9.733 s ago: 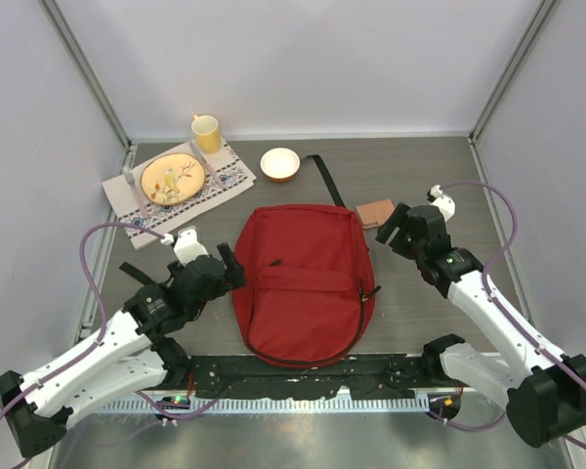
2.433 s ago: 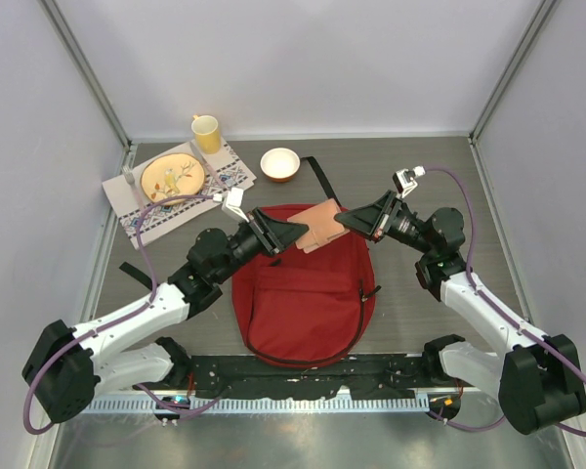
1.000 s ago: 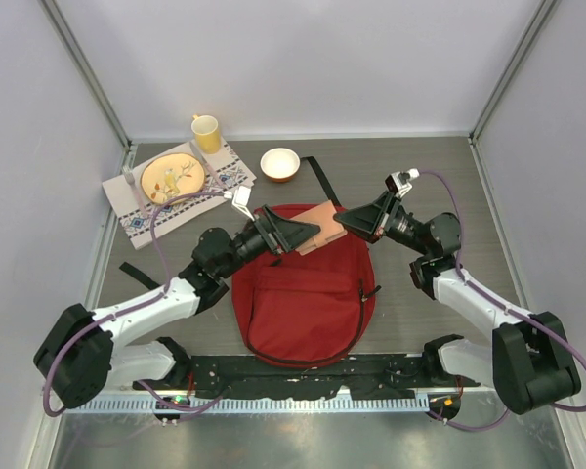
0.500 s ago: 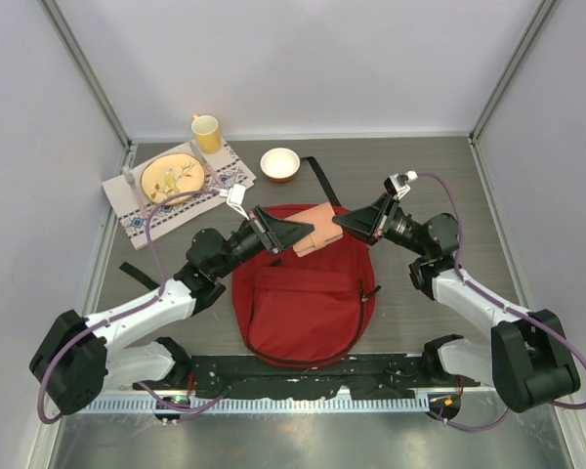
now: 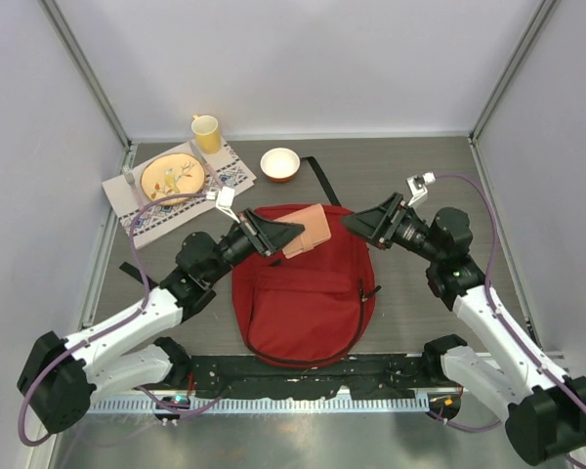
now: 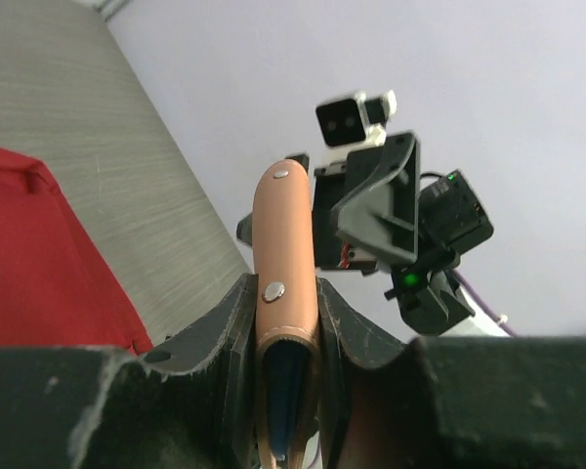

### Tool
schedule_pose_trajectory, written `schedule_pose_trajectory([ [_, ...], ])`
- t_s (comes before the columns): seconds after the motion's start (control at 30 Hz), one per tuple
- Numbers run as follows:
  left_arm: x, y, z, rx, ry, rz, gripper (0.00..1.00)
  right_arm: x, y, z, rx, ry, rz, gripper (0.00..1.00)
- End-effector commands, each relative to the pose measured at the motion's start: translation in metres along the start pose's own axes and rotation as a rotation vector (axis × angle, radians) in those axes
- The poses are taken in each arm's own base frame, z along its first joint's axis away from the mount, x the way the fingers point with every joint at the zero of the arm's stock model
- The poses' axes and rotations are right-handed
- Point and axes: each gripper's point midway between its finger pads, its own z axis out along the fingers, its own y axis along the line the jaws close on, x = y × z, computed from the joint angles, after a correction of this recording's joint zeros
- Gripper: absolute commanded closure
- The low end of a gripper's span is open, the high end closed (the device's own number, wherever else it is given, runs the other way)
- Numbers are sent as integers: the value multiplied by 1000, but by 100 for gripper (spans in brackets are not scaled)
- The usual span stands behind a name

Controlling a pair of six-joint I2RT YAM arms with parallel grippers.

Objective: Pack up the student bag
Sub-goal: Pick up the personal item from the center of the board.

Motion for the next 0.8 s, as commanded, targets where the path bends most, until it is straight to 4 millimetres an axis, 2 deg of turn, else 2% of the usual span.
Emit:
schedule_pose_trajectory([
  [0.0,-25,-11,-8,-12,-103,60,70,18,-28,-12,121,36,-35,26],
  [0.03,-27,-12,-10,-13,-112,61,69,24,-23,-13,83,53,-19,25],
  [0.07,-28,-11,-11,-16,-123,59,69,32,-29,-14,81,59,43,25],
  [0.3,-31,-10,-11,-21,-141,45,69,63,10,4,-52,124,12,24],
  [0.37,-30,-10,-10,-18,-139,41,69,64,12,12,-54,121,5,24],
  [0.53,-30,-10,-8,-13,-142,25,69,69,32,25,-148,127,15,24],
  [0.77,-26,-10,-8,-4,-128,2,69,60,47,36,-222,73,-11,24],
])
